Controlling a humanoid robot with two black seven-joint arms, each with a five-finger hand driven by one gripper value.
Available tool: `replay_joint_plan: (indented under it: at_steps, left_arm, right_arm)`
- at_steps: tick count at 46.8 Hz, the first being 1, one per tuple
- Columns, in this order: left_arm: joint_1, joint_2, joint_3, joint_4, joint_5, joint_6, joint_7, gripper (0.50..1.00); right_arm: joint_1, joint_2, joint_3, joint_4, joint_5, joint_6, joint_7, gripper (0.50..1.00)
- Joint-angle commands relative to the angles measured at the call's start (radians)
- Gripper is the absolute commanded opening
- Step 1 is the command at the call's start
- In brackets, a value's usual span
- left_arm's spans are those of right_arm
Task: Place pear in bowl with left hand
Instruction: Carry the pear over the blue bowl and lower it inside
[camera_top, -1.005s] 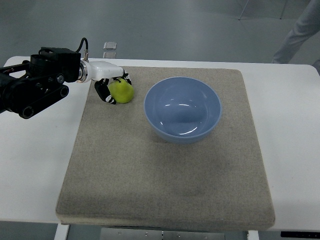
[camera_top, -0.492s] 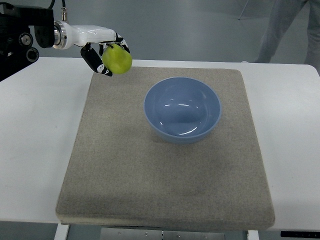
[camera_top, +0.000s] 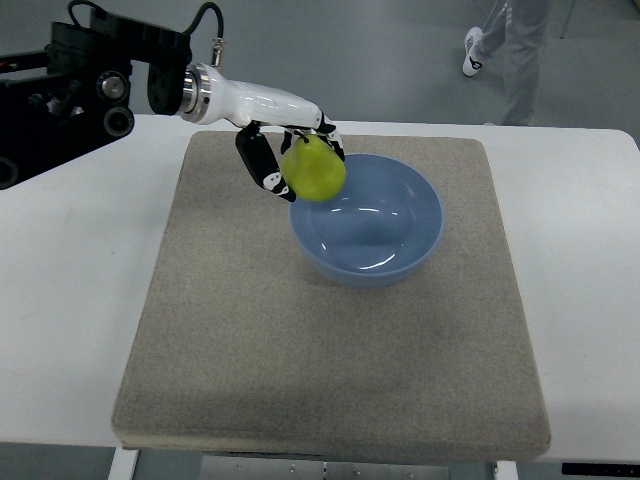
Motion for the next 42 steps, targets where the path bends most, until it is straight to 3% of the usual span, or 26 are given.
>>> replay_joint_plan:
  at_steps: [1,8,19,22,24,30,34,38,40,42]
  left_arm:
    - [0.015,-0.052,0.002,0.022,0.030,0.003,0.011,0.500]
    - [0.066,-0.156,-0.011,0.089,0.110,0.015,0.020,0.500]
    - [0.080,-0.191,-0.011,0.103,0.123,0.015,0.020,0.500]
    - [0.081,-0.199,-0.008,0.113,0.124,0.016,0.020,0.642]
    - [0.080,-0.202,-0.006,0.117,0.124,0.015,0.020,0.690]
    - [0.081,-0.202,-0.006,0.120,0.124,0.016,0.020,0.782]
    - [0.080,-0.202,-0.011,0.120,0.124,0.015,0.020,0.876]
    - [0.080,-0.202,-0.012,0.120,0.121,0.016,0.020,0.900]
    - [0.080,-0.201,-0.014,0.120,0.113,0.015,0.020,0.964]
    - [0.078,-0.196,-0.014,0.117,0.107,0.015,0.020,0.973]
  right_arm:
    - [0.000,0.000,0.000,0.000,0.000,0.000,0.000,0.924]
    - [0.000,0.000,0.000,0.000,0.000,0.000,0.000,0.924]
    - [0.000,0.000,0.000,0.000,0.000,0.000,0.000,0.924]
    - [0.000,0.000,0.000,0.000,0.000,0.000,0.000,0.924]
    - [0.000,0.000,0.000,0.000,0.000,0.000,0.000,0.924]
    - [0.000,0.000,0.000,0.000,0.000,0.000,0.000,0.924]
    - [0.000,0.000,0.000,0.000,0.000,0.000,0.000,0.924]
    - [0.000,0.000,0.000,0.000,0.000,0.000,0.000,0.924]
    - [0.000,0.000,0.000,0.000,0.000,0.000,0.000,0.924]
    - [0.000,0.000,0.000,0.000,0.000,0.000,0.000,0.924]
